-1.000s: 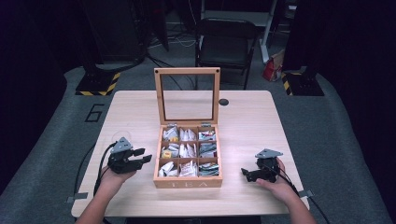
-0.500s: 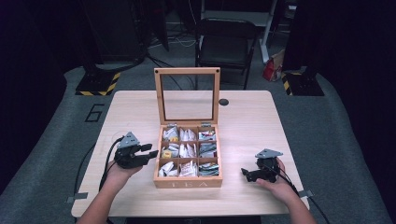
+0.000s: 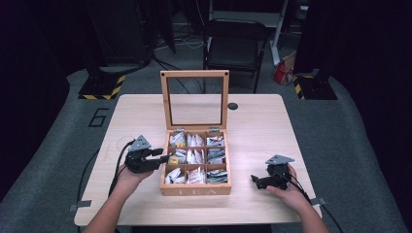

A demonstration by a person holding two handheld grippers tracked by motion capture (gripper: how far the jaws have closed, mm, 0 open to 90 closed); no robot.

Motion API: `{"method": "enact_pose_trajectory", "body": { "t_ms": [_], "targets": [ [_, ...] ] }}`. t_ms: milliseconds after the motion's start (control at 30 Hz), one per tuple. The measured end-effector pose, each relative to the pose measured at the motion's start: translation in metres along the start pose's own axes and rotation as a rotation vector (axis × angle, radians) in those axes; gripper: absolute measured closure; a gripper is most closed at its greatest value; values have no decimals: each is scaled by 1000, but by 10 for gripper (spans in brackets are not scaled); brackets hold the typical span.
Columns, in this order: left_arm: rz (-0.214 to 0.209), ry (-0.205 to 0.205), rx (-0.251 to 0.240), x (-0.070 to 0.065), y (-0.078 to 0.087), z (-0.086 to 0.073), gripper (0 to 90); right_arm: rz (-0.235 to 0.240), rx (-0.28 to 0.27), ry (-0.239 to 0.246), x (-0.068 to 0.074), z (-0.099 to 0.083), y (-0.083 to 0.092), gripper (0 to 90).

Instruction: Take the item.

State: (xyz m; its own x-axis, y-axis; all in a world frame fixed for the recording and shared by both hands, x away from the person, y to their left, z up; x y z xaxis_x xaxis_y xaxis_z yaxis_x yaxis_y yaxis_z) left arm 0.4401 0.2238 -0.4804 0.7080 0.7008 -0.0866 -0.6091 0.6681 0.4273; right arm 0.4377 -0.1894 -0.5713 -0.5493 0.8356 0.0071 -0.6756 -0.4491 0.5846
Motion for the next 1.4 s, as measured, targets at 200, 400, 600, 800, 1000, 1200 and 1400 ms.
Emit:
{"method": "enact_pose_trajectory", "body": {
  "t_ms": [200,400,600,800,1000,1200,1400],
  "targets": [
    [-5,4,1,-2,-8,2,572,0,0,0,0,0,0,0],
    [-19,12,11,-5,-14,2,577,0,0,0,0,0,0,0],
    [-29,28,14,-7,-19,0,589,1,1,-1,0,0,0,0],
    [-40,39,23,-9,-22,-1,613,-2,-3,0,0,0,0,0],
    [-52,30,33,-11,-23,-3,669,-1,-2,0,0,0,0,0],
    [-63,19,33,-14,-21,-3,743,0,-5,-1,0,0,0,0],
    [-73,18,23,-16,-20,-3,787,0,-3,-1,0,0,0,0]
  ]
}}
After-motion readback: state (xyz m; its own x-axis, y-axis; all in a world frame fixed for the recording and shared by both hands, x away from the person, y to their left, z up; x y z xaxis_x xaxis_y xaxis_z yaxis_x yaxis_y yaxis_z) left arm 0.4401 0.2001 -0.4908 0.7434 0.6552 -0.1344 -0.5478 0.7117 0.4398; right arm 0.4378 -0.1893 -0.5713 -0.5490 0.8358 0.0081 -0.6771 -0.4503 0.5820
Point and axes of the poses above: each handheld gripper's, and its own axes: y roughly backward along the jaws, z roughly out of its top, x roughly to its left, the point moved 6 cm from there along -y, roughly forward along the jaws, and after that the axes turned 9 degrees about -x, right-handed, at the moved point
